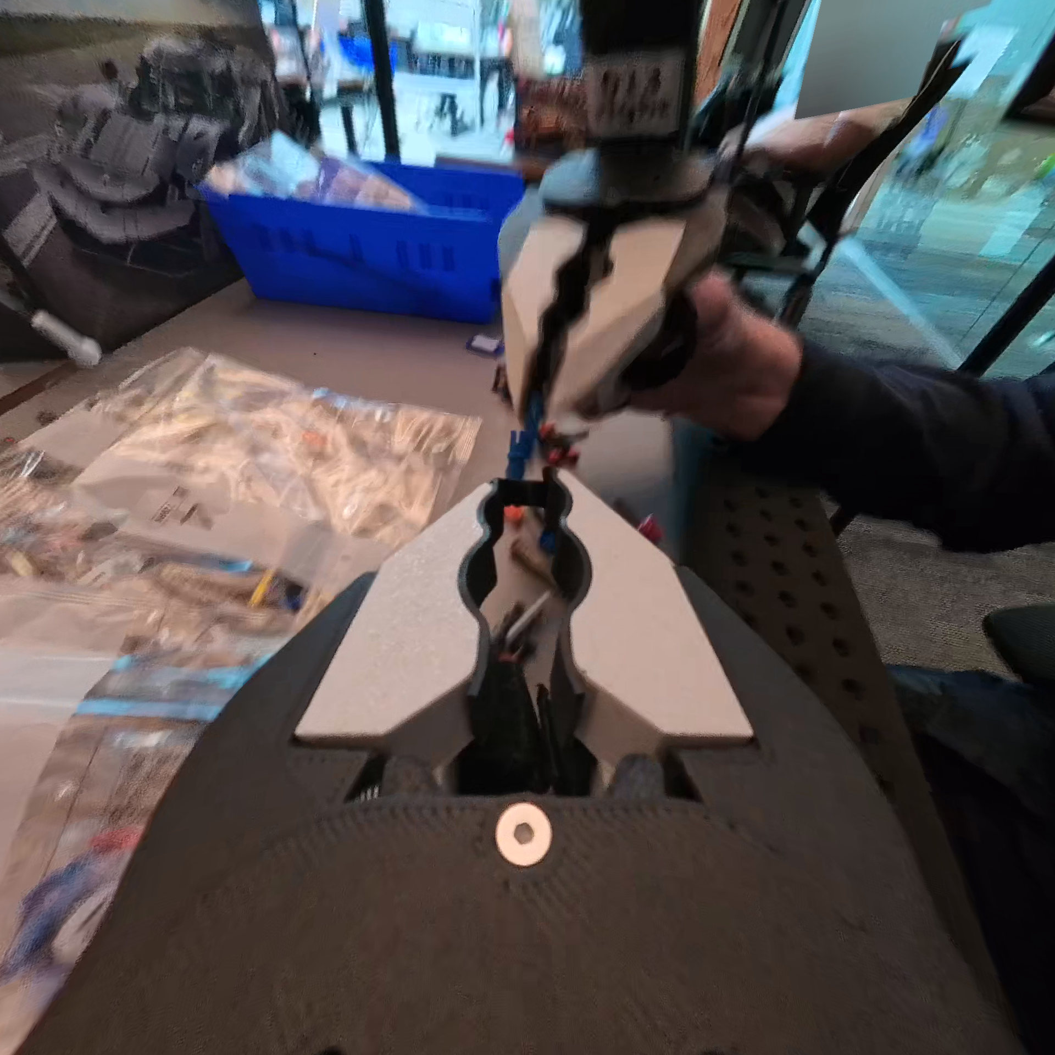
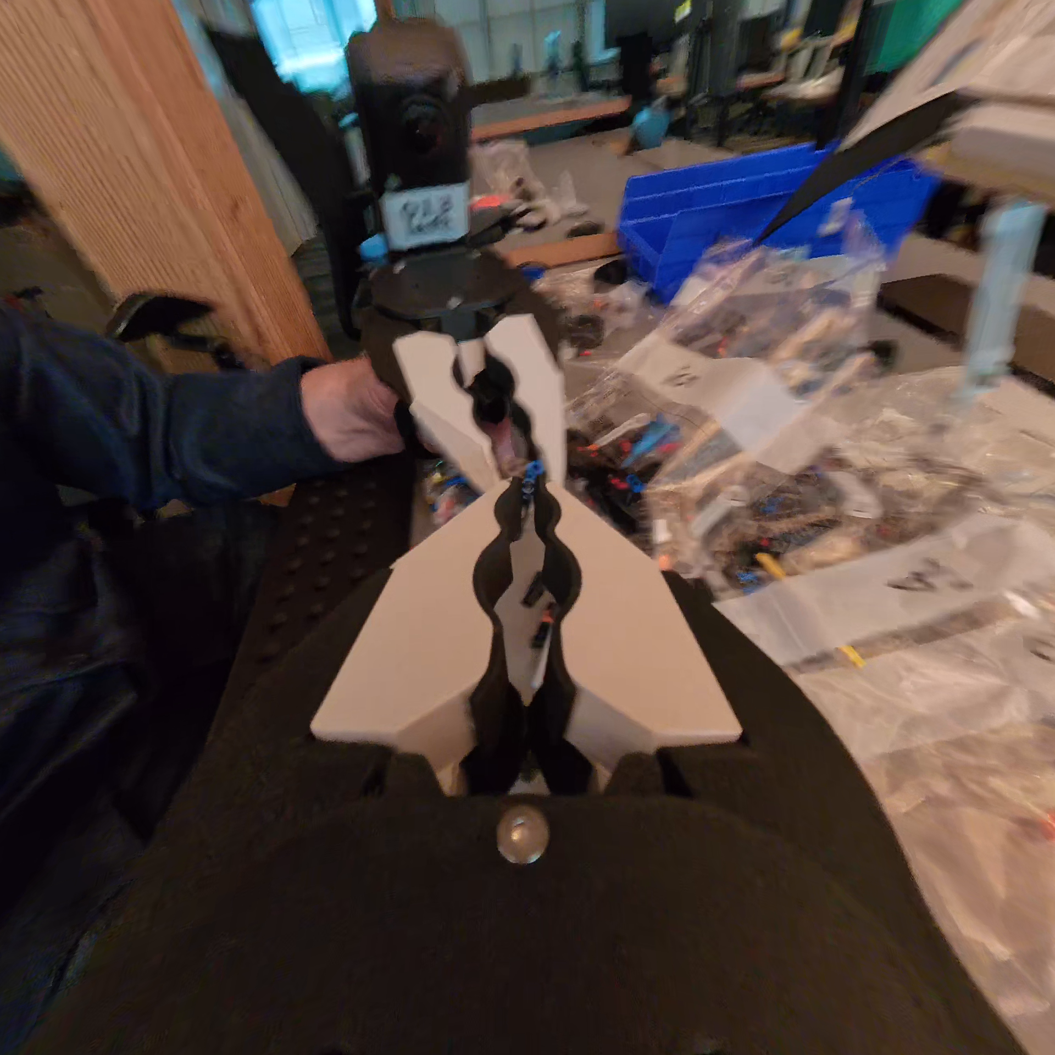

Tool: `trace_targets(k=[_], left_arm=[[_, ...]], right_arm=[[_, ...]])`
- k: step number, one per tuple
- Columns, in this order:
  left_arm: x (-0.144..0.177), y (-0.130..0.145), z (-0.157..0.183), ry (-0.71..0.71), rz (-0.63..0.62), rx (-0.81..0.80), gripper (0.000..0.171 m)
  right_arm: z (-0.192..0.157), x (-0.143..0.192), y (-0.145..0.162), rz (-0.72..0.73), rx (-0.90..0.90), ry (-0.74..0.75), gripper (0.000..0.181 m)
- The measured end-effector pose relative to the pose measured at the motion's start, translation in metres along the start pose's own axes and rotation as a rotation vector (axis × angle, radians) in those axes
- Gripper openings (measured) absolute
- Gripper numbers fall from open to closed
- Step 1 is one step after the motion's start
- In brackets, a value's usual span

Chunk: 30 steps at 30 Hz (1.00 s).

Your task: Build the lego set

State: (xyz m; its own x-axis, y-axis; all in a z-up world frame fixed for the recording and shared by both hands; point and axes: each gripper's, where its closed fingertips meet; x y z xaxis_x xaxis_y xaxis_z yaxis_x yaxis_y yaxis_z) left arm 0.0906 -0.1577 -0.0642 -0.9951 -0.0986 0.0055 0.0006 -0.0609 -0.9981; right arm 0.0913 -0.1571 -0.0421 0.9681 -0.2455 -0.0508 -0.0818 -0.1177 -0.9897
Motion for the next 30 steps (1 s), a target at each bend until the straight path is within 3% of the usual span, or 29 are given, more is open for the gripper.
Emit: trace_targets(k=[1, 3, 7, 10, 16, 19, 25, 30], left_arm=[[0.009, 0.006, -0.010, -0.035, -0.032, -0.011, 0.014], [0.024, -0.012, -0.019, -0.059, 0.084, 0.063, 0.014], [0.012, 0.000, -0.017, -0.061, 0.004, 0.012, 0.014], [0.006, 0.014, -0.016, -0.086, -0.090, -0.087, 0.014], [0.008, 0.033, -0.025, -0.126, -0.191, -0.111, 0.015], [0.006, 0.042, -0.024, -0.121, -0.239, -0.116, 0.015], [0.003, 0.045, -0.019, -0.099, -0.254, -0.129, 0.015], [-0.003, 0.047, -0.012, -0.075, -0.264, -0.158, 0.015]], right_arm=[[0.011, 0.014, -0.017, 0.092, -0.027, 0.041, 0.002], [0.020, 0.043, -0.047, 0.250, -0.098, 0.055, 0.001], [0.014, 0.012, -0.002, 0.023, -0.062, 0.044, 0.002], [0.020, 0.011, 0.007, -0.035, 0.016, 0.092, 0.001], [0.029, 0.010, 0.074, -0.368, -0.044, 0.121, 0.002], [0.032, 0.011, 0.088, -0.434, -0.034, 0.134, 0.010], [0.024, 0.000, 0.055, -0.257, -0.006, 0.089, 0.016], [0.015, -0.009, 0.051, -0.223, 0.007, 0.049, 0.014]])
Point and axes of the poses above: each gripper's, where its closed fingertips meet, x back along the fingers, y out of its underside, z = x × y across the jaws, and after that the axes turned 15 degrees about z, right-handed
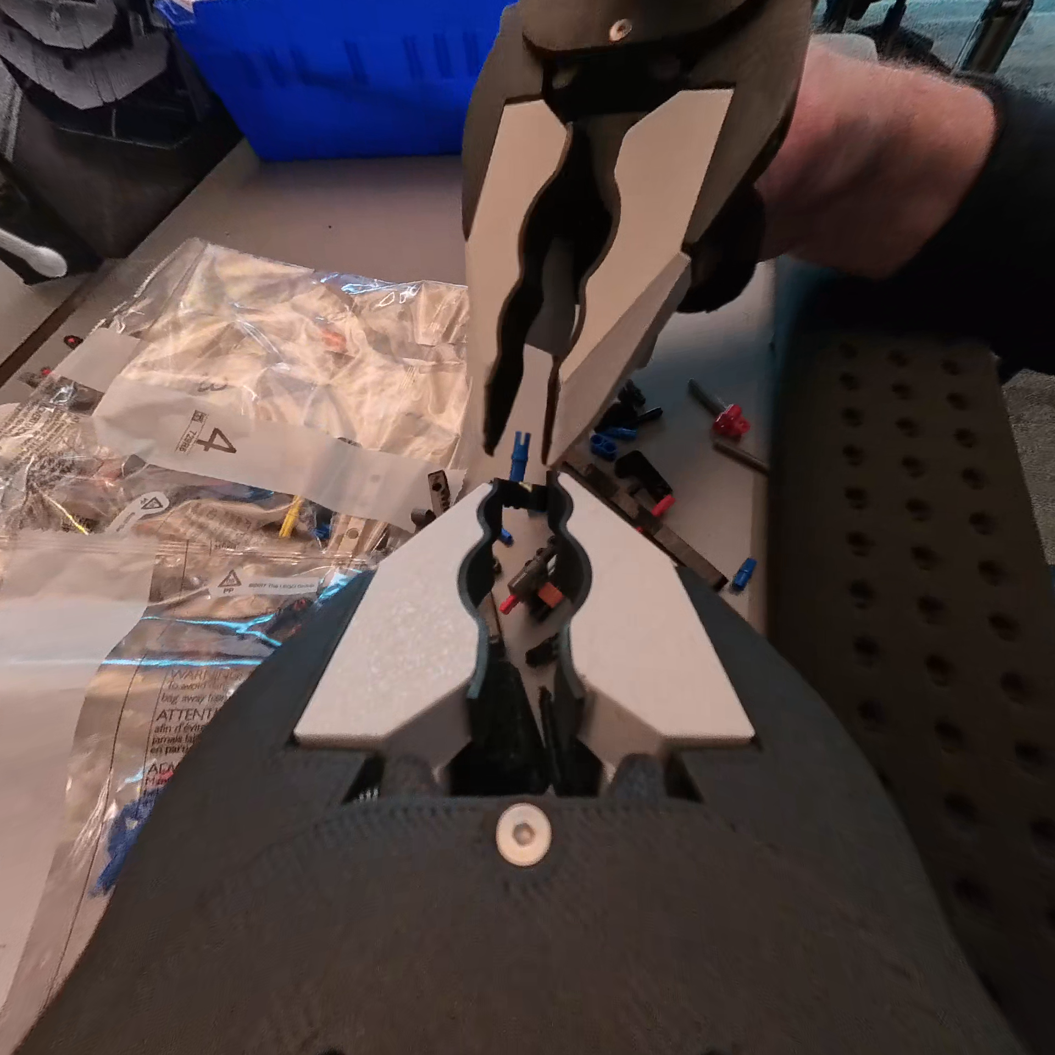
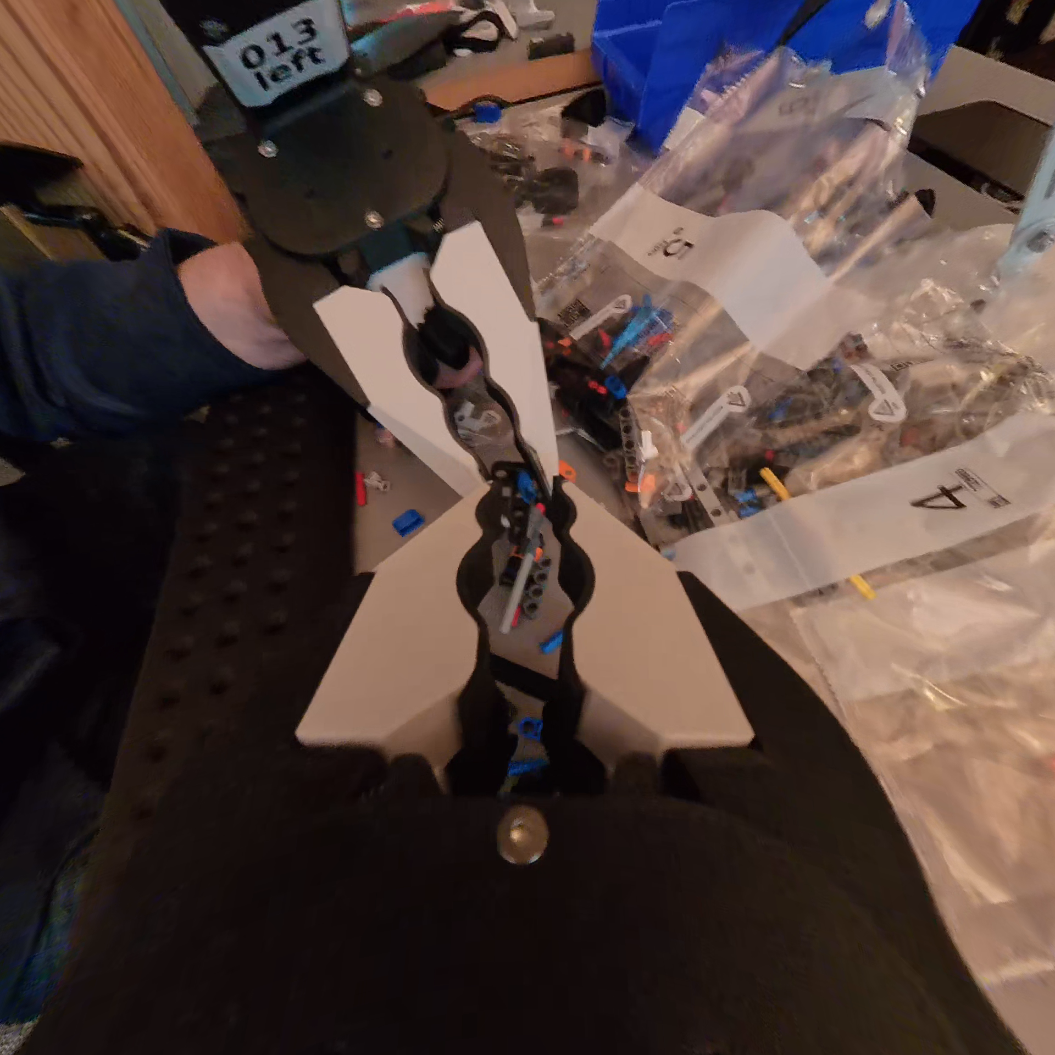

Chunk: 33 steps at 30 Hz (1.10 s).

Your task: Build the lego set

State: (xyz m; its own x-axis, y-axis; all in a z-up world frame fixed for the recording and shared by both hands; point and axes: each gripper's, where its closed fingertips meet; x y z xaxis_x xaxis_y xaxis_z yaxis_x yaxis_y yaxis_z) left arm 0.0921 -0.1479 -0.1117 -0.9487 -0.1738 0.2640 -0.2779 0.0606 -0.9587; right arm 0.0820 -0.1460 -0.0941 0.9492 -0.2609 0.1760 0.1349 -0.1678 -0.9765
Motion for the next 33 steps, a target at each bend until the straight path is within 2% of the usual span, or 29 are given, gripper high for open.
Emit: trace_targets(k=[3, 12, 13, 14, 15, 16, 17, 19, 21, 25, 28, 33], left_arm=[[-0.001, 0.003, 0.001, 0.002, -0.016, -0.011, 0.015], [0.002, -0.019, 0.005, 0.037, 0.097, 0.019, 0.014], [0.005, -0.012, -0.002, -0.003, 0.056, 0.015, 0.013], [0.014, -0.001, -0.015, -0.050, 0.011, 0.001, 0.013], [0.024, -0.005, -0.019, -0.038, 0.069, 0.084, 0.013], [0.031, -0.023, -0.018, 0.001, 0.183, 0.167, 0.012], [0.032, -0.027, -0.020, -0.011, 0.198, 0.163, 0.012], [0.020, -0.018, -0.020, -0.035, 0.133, 0.114, 0.014], [0.015, -0.015, -0.015, -0.019, 0.105, 0.103, 0.014], [0.018, -0.009, -0.019, -0.029, 0.103, 0.140, 0.015], [0.013, -0.008, -0.016, -0.018, 0.098, 0.138, 0.015], [0.005, -0.013, -0.010, 0.003, 0.122, 0.153, 0.015]], right_arm=[[0.000, -0.002, 0.005, -0.030, 0.014, 0.007, 0.003], [-0.008, 0.009, -0.013, 0.032, -0.005, -0.029, 0.002], [-0.001, 0.015, -0.015, 0.039, 0.005, 0.009, 0.002], [0.011, 0.031, -0.025, 0.097, 0.002, 0.067, 0.002], [0.017, 0.050, -0.045, 0.226, -0.061, 0.073, 0.002], [0.021, 0.064, -0.057, 0.310, -0.112, 0.069, 0.001], [0.028, 0.063, -0.048, 0.262, -0.111, 0.106, 0.002], [0.023, 0.042, -0.017, 0.097, -0.142, 0.068, 0.002], [0.026, 0.032, 0.011, -0.064, -0.073, 0.112, 0.002], [0.019, 0.020, 0.036, -0.177, -0.109, 0.061, 0.007], [0.016, 0.015, 0.039, -0.198, -0.061, 0.058, 0.021], [0.004, 0.004, 0.022, -0.126, 0.026, 0.019, 0.027]])
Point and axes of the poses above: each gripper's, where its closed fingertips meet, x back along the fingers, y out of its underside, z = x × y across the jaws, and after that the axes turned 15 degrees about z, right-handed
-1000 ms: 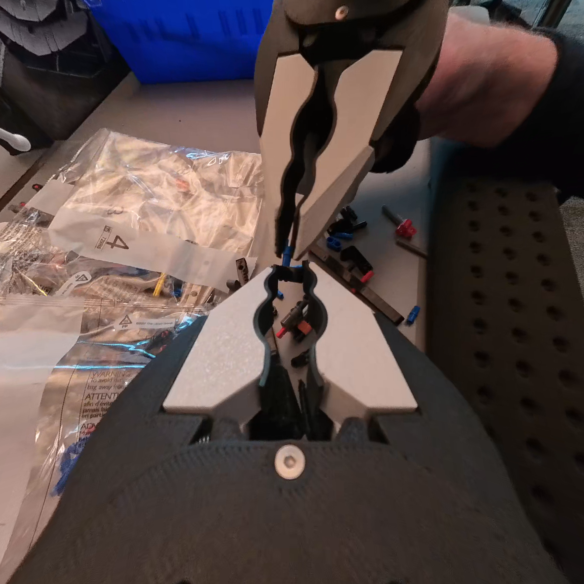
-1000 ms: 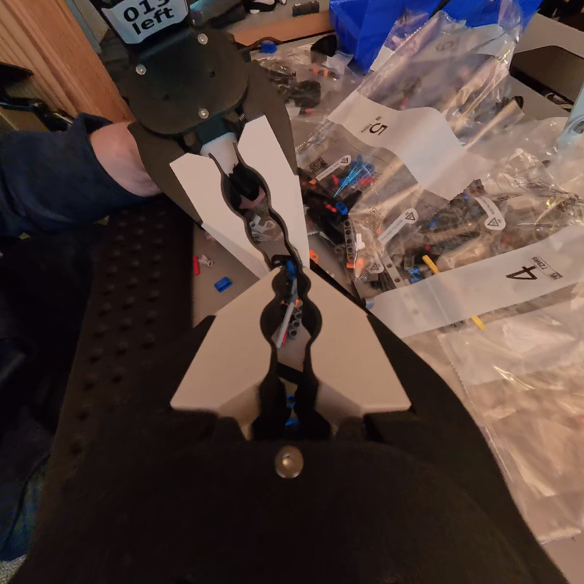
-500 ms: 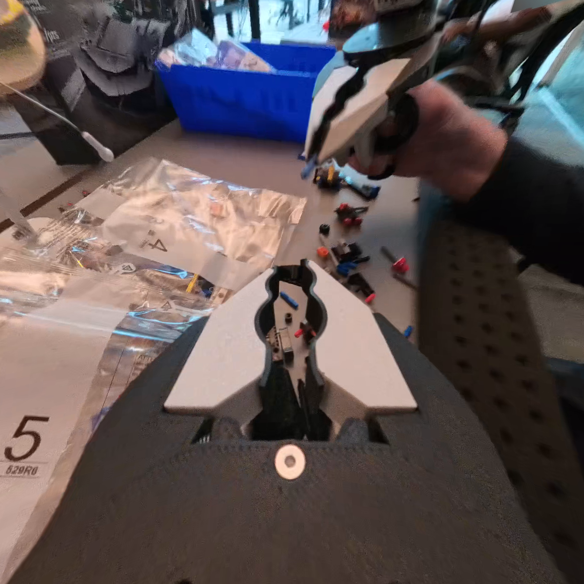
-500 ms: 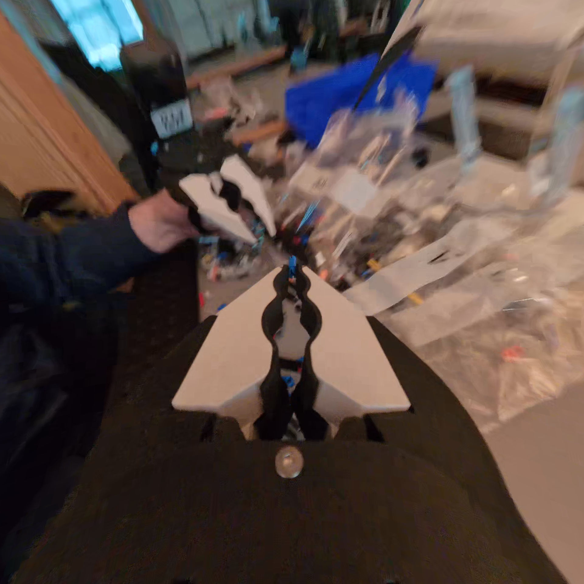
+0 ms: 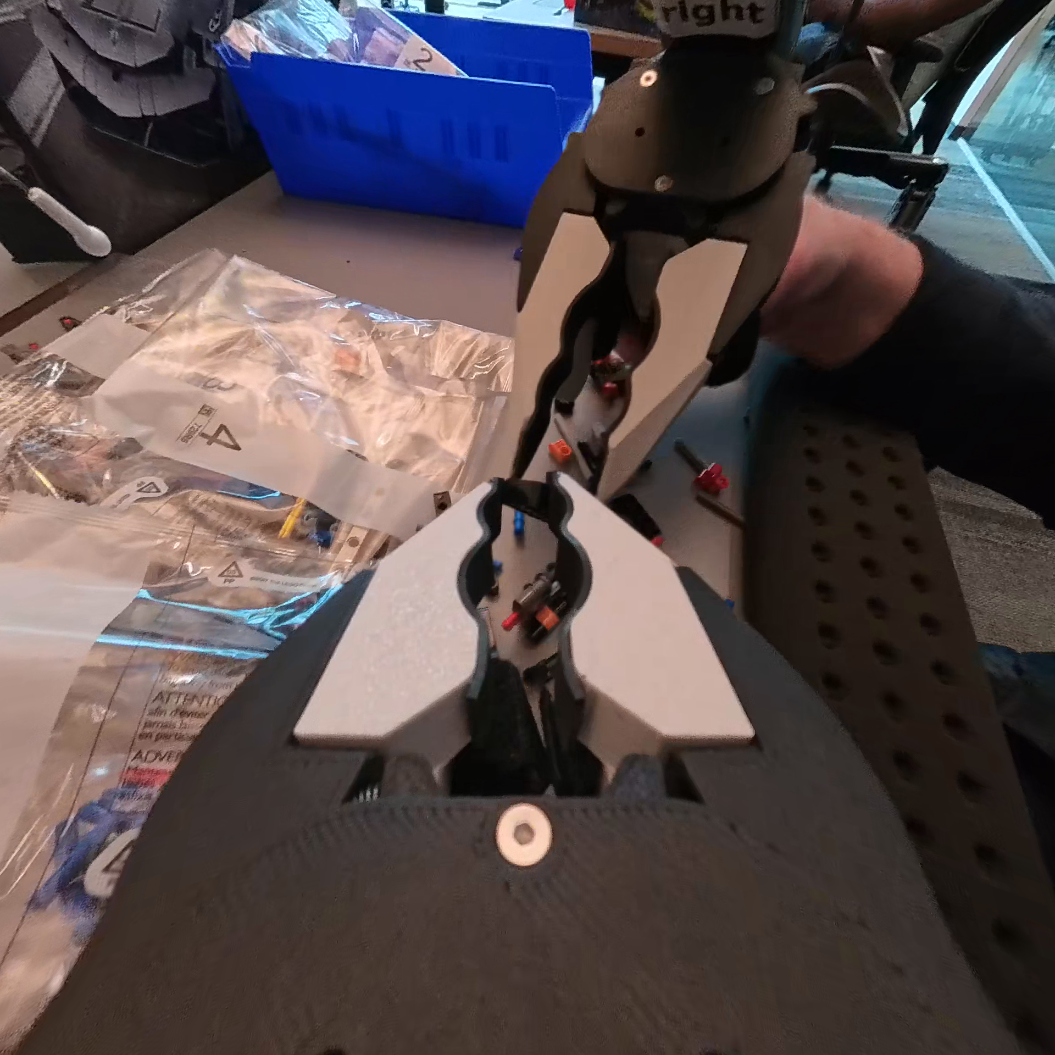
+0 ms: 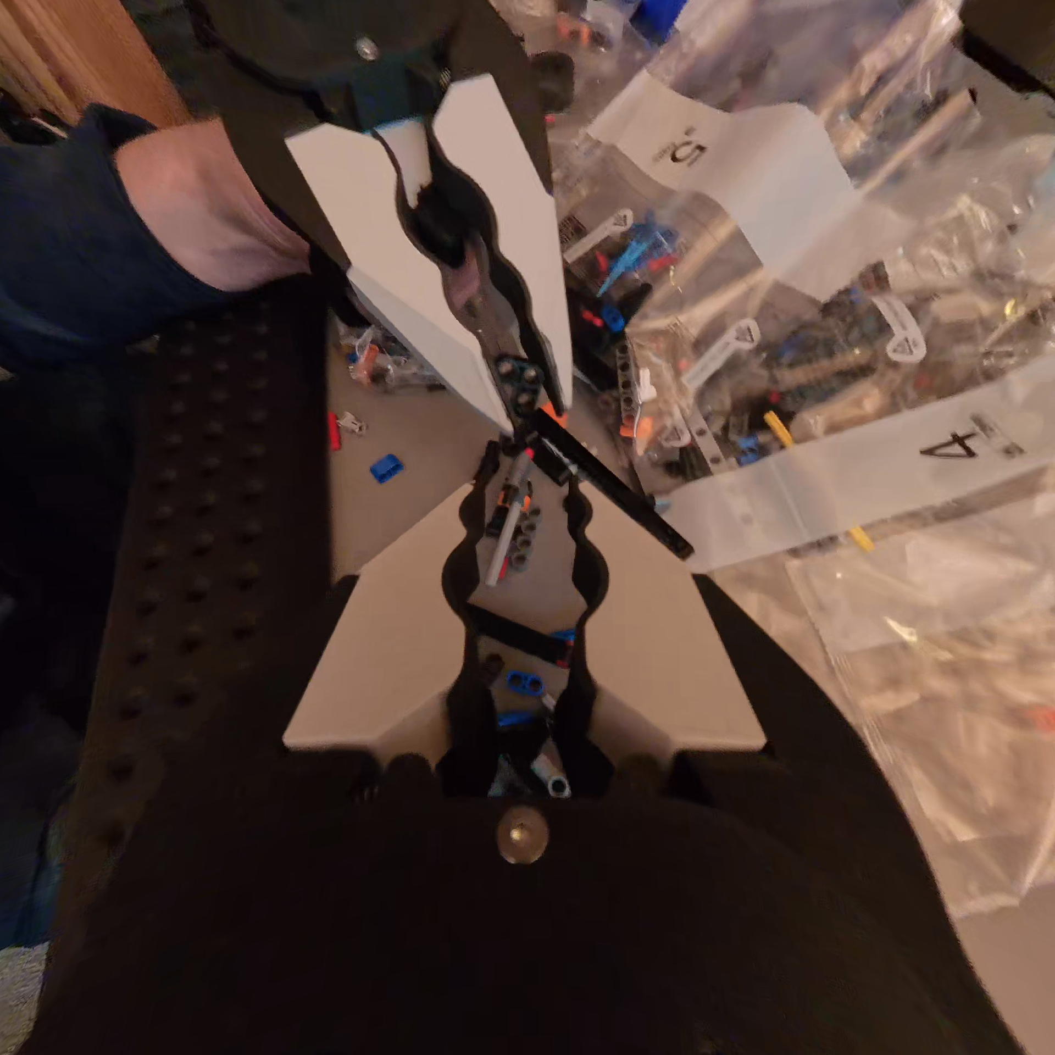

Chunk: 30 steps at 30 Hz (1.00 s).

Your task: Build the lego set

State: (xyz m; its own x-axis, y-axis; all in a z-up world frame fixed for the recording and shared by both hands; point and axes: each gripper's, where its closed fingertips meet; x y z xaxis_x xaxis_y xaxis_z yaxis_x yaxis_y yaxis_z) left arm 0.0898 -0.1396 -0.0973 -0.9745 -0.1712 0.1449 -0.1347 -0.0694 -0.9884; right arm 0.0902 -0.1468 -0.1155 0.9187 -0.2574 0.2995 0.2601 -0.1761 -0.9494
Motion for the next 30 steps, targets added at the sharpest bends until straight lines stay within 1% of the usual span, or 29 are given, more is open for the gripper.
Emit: trace_targets(k=[2, 3, 4, 5, 7, 8, 10, 13, 14, 17, 19, 22, 25, 27, 30], left_arm=[[-0.003, -0.003, 0.003, 0.014, 0.016, 0.012, 0.015], [-0.005, -0.004, 0.006, 0.025, 0.027, 0.017, 0.015], [-0.007, -0.005, 0.008, 0.038, 0.032, 0.019, 0.015], [-0.008, -0.004, 0.008, 0.033, 0.032, 0.017, 0.016], [-0.007, -0.002, 0.007, 0.036, 0.019, 0.017, 0.016], [-0.005, 0.002, 0.004, 0.026, -0.006, 0.011, 0.023], [0.001, 0.018, -0.006, -0.019, -0.109, -0.045, 0.040], [0.009, 0.041, -0.005, -0.003, -0.243, -0.113, 0.040], [0.009, 0.045, -0.004, 0.006, -0.267, -0.126, 0.040], [0.011, 0.062, 0.003, 0.046, -0.355, -0.157, 0.023], [0.011, 0.071, 0.006, 0.067, -0.403, -0.178, 0.011], [0.009, 0.066, 0.008, 0.071, -0.381, -0.182, 0.007], [0.010, 0.055, 0.004, 0.050, -0.328, -0.158, 0.007], [0.009, 0.047, 0.007, 0.063, -0.282, -0.131, 0.007], [0.007, 0.042, 0.012, 0.084, -0.256, -0.124, 0.007]], right_arm=[[-0.002, -0.006, 0.002, -0.019, 0.019, -0.002, 0.030], [-0.002, -0.009, 0.004, -0.034, 0.023, 0.001, 0.029], [-0.004, -0.010, 0.004, -0.035, 0.031, -0.004, 0.021], [-0.007, -0.010, 0.003, -0.033, 0.042, -0.020, 0.004], [-0.003, -0.008, 0.004, -0.034, 0.037, 0.001, 0.003], [0.001, -0.006, 0.008, -0.053, 0.011, 0.015, 0.003], [0.015, 0.002, 0.018, -0.105, 0.006, 0.082, 0.003], [0.016, 0.005, 0.030, -0.161, -0.024, 0.081, 0.003], [0.019, 0.006, 0.038, -0.202, -0.023, 0.100, 0.004], [0.022, 0.007, 0.053, -0.273, -0.026, 0.113, 0.005], [0.025, 0.008, 0.056, -0.296, -0.018, 0.133, 0.016], [0.022, 0.006, 0.042, -0.236, 0.031, 0.124, 0.019], [0.011, 0.004, 0.024, -0.141, 0.053, 0.065, 0.021], [0.006, 0.001, 0.022, -0.132, 0.064, 0.040, 0.024], [-0.001, -0.007, 0.019, -0.126, 0.151, 0.025, 0.022]])
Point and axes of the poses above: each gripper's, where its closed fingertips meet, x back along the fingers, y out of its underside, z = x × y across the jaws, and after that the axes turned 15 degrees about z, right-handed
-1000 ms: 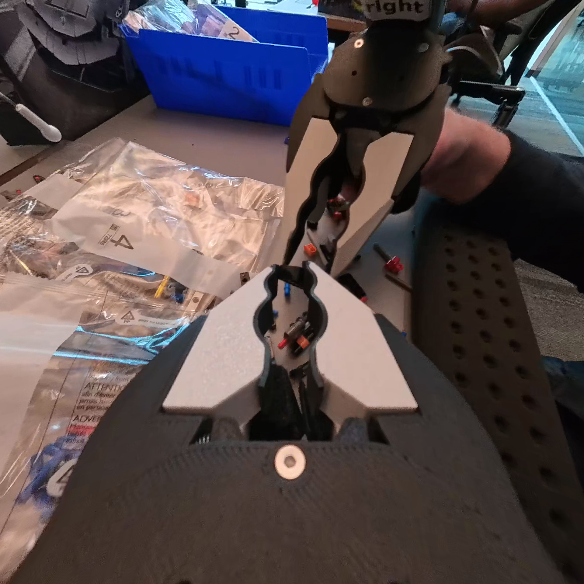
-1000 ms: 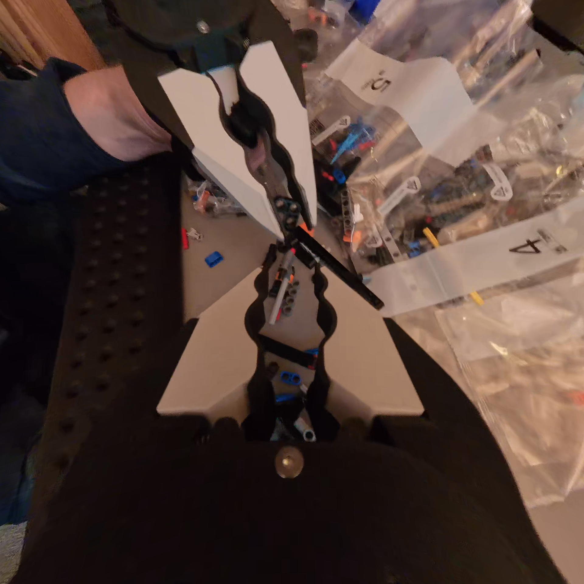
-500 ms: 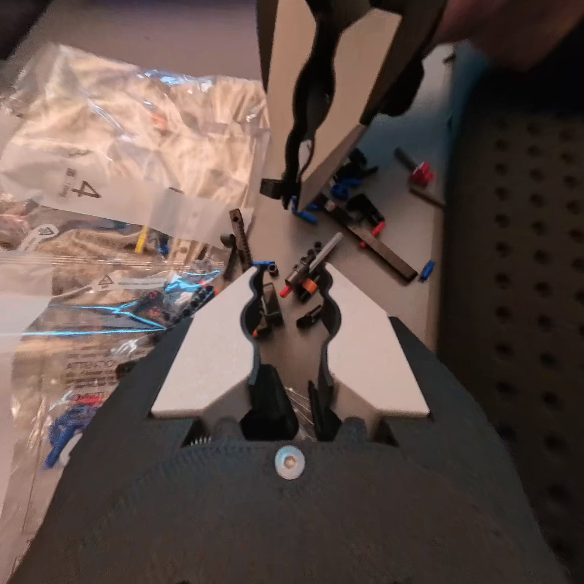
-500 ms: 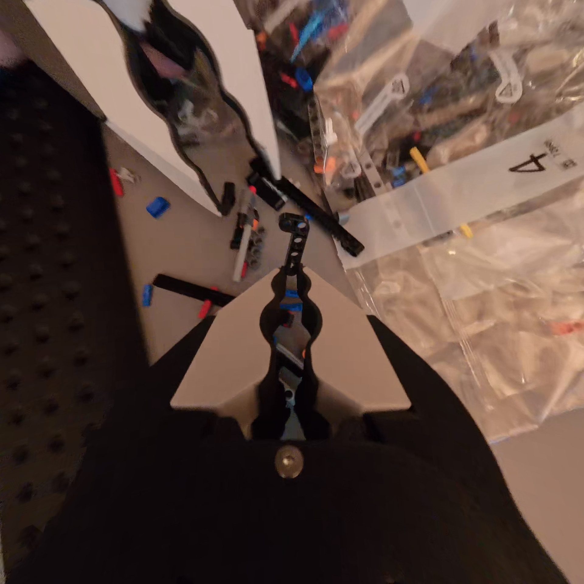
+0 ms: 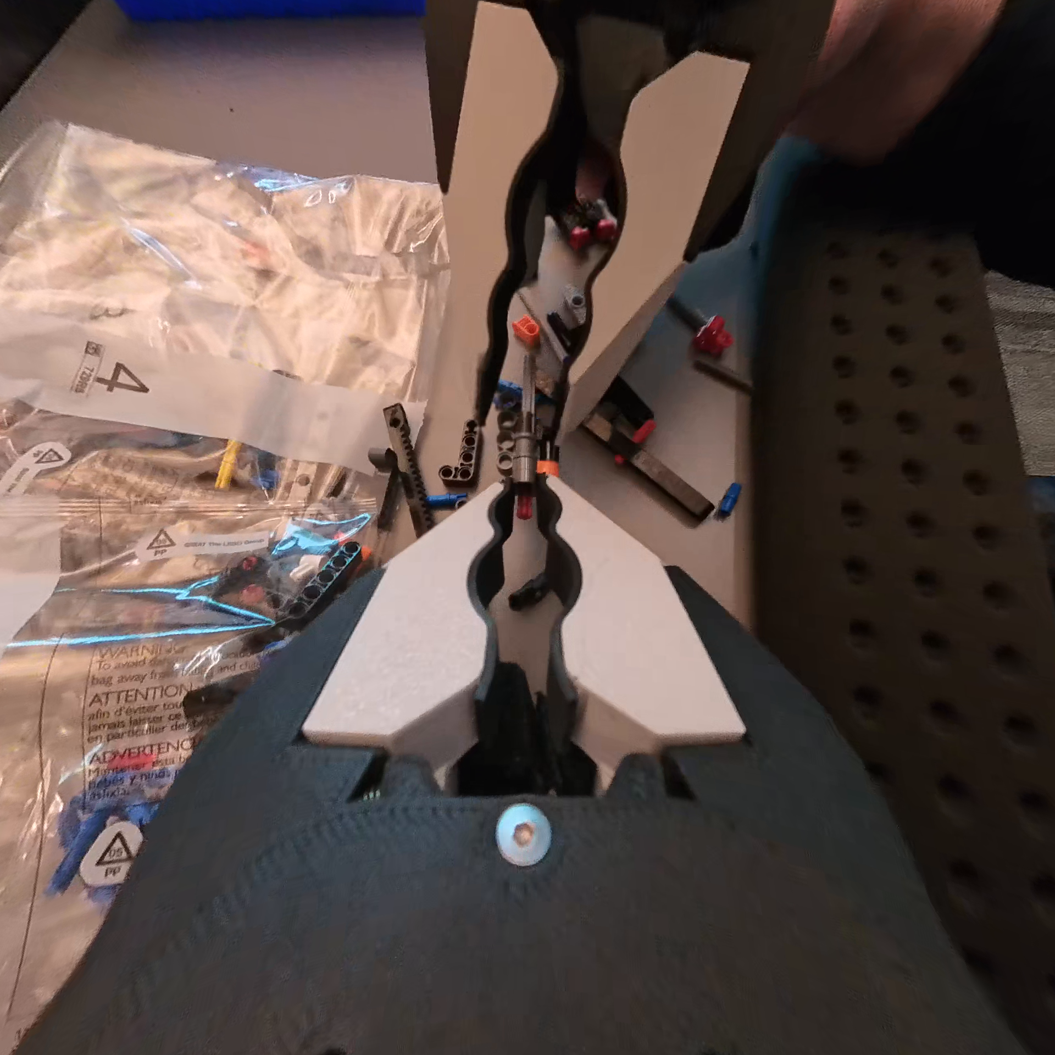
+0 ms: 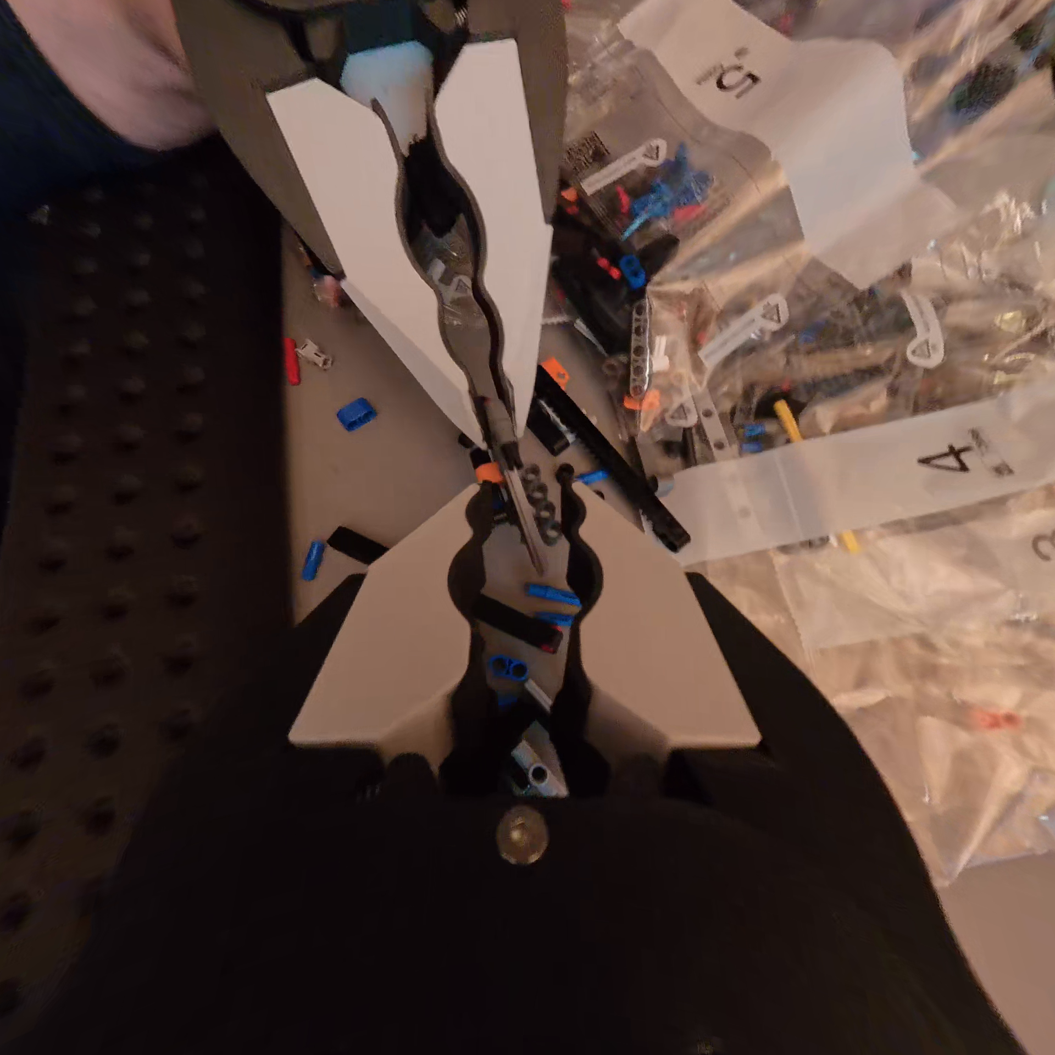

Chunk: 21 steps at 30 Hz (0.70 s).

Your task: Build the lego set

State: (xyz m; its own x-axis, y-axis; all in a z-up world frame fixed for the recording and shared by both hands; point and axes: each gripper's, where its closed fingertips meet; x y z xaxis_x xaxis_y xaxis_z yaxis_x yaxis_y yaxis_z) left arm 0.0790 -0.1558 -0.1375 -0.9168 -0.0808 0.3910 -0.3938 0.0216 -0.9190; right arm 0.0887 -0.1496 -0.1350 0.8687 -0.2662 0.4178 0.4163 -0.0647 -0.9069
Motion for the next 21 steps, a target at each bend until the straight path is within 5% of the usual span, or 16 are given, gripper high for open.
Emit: trace_targets(k=[4, 21], left_arm=[[-0.002, -0.002, 0.002, -0.003, 0.001, -0.037, 0.007], [-0.002, -0.018, 0.011, 0.019, 0.080, -0.101, 0.007]], right_arm=[[-0.007, -0.002, -0.006, 0.025, 0.026, -0.029, 0.006], [-0.017, 0.006, -0.023, 0.093, 0.050, -0.071, 0.004]])
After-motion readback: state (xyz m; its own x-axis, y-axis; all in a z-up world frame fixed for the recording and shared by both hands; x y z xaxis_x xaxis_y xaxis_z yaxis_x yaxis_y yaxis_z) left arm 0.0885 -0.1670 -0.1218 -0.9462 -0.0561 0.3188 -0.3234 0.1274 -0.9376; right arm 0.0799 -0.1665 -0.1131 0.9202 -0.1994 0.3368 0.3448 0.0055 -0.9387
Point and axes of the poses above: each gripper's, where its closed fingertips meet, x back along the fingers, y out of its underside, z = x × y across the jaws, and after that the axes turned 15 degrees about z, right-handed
